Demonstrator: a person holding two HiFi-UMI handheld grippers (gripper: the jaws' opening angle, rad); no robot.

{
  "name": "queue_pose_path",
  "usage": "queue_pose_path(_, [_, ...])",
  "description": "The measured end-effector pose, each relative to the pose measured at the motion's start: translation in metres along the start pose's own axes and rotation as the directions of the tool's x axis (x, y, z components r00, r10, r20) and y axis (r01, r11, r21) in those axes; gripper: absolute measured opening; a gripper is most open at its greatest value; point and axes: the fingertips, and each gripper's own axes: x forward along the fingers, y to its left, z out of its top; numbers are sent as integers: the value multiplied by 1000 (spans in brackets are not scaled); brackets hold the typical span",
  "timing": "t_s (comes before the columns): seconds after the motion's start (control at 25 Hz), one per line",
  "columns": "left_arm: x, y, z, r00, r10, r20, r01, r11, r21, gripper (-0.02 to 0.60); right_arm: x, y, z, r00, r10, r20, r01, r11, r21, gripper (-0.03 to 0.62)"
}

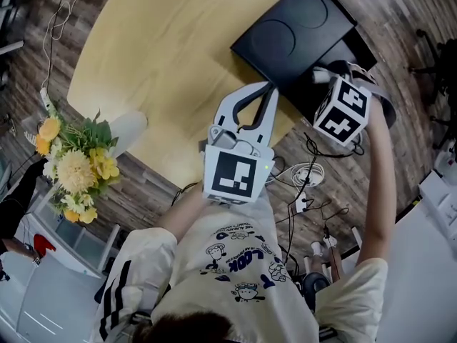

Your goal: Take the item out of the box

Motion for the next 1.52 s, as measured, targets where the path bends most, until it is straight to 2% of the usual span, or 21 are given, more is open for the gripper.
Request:
queue_pose_path(0.16, [-1,1,-1,1000,5,-1,-5,1000,-5,21,-1,1,5,1000,5,16,-5,1000,-2,156])
queue_pose_path(0.56, [-1,1,9,1000,3,14,-3,1000,0,21,-23,-7,9,991,-58,120,43,992,122,144])
queue_pose_path(0.8, [-8,10,16,999,18,28,-18,1000,7,21,-47,-6,14,975,-107,195,66,977,205,144])
queue_pose_path(1.0, [-14,18,24,998,36,50,-36,999,4,21,-68,-8,21,937,-161,311,42,934,355,143])
queue_pose_path(1.28, [-29,17,34,997,37,72,-38,999,16,21,-93,7,40,885,-239,401,20,878,479,143])
queue_pose_path(1.36, [-33,15,38,996,34,77,-36,999,24,21,-103,9,45,862,-277,424,12,848,530,143])
queue_pose_path(1.52, [-44,13,47,995,32,93,-36,999,38,21,-127,15,57,796,-358,488,-63,753,655,140])
